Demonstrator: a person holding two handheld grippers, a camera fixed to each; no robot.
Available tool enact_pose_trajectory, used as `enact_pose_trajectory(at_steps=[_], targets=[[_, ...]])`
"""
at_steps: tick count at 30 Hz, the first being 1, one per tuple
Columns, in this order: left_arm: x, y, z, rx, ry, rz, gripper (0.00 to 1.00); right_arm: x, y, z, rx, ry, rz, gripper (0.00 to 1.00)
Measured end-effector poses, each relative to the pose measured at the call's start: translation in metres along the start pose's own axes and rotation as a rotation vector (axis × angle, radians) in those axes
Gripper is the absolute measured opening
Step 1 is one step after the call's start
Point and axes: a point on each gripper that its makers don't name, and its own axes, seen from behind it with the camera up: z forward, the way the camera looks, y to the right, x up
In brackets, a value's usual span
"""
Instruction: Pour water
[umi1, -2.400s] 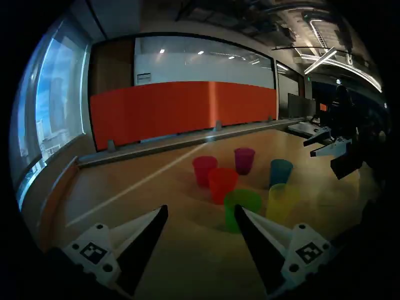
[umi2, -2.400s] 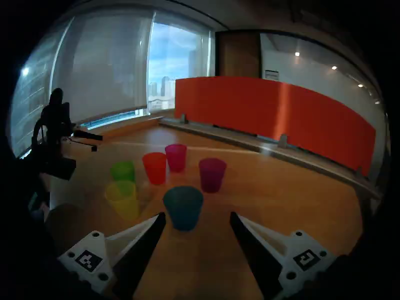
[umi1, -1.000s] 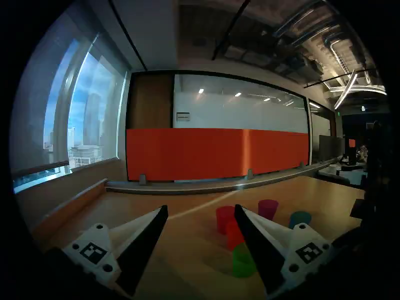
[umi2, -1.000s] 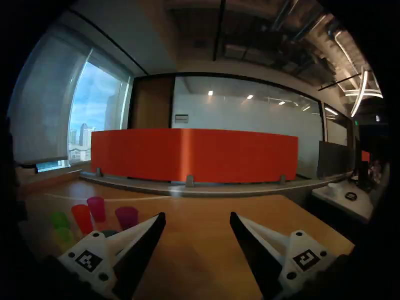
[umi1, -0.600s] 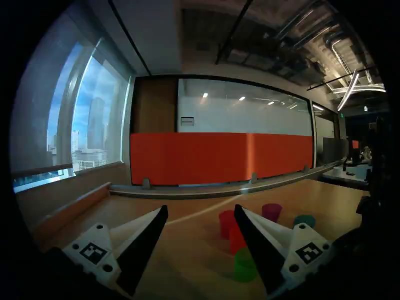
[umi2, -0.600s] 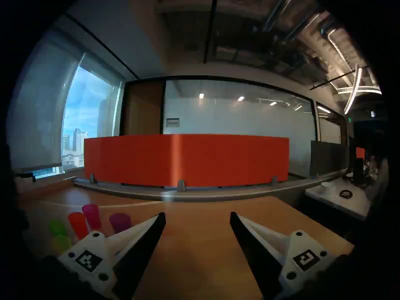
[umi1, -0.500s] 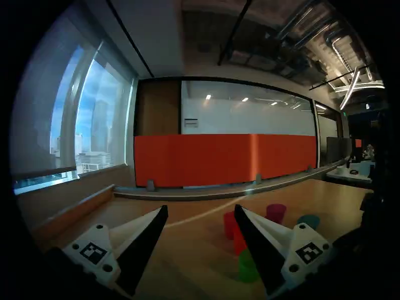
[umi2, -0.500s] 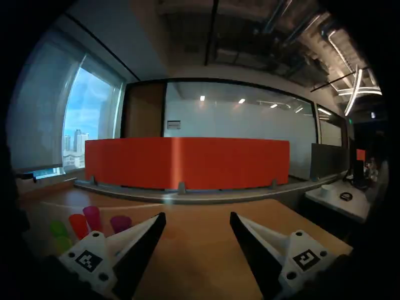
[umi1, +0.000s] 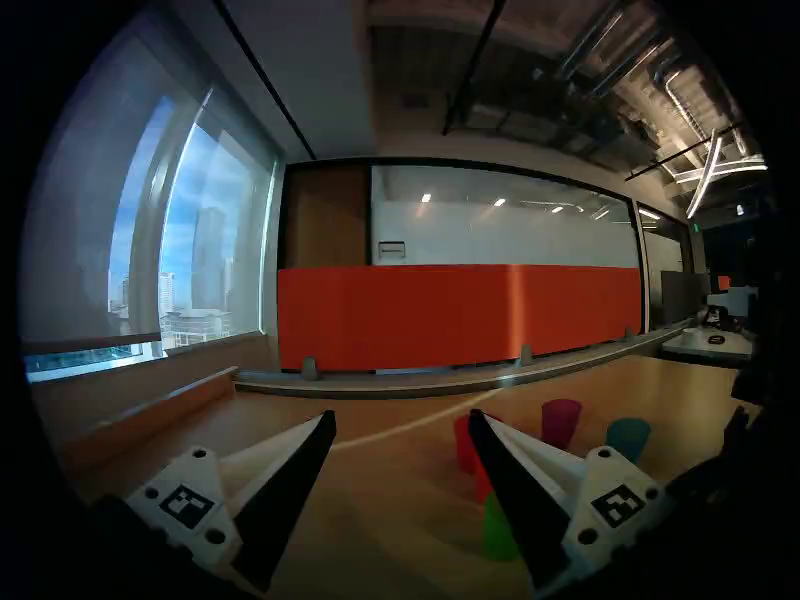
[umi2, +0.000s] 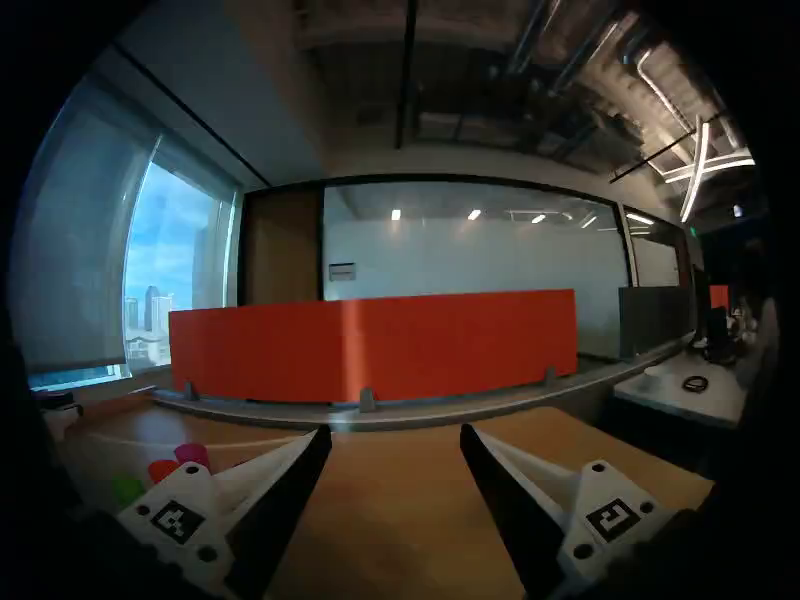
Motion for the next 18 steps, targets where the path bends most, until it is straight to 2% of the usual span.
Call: enact_pose_trajectory(at_steps=[3, 9, 18], targets=[[-0.004, -0.003, 0.000, 0.022, 0.001, 0.008, 0.99, -0.003, 0.002, 0.000, -0.017, -0.005, -0.018, 1.00], [-0.012, -0.001, 0.001, 0.035, 0.008, 0.016, 0.98, -0.007, 0.003, 0.001, -0.027, -0.016, -0.047, 0.99], [-0.020, 0.001, 0.003, 0.054, 0.016, 0.012, 0.98, -0.010, 0.003, 0.003, -0.030, -0.025, -0.057, 1.00]])
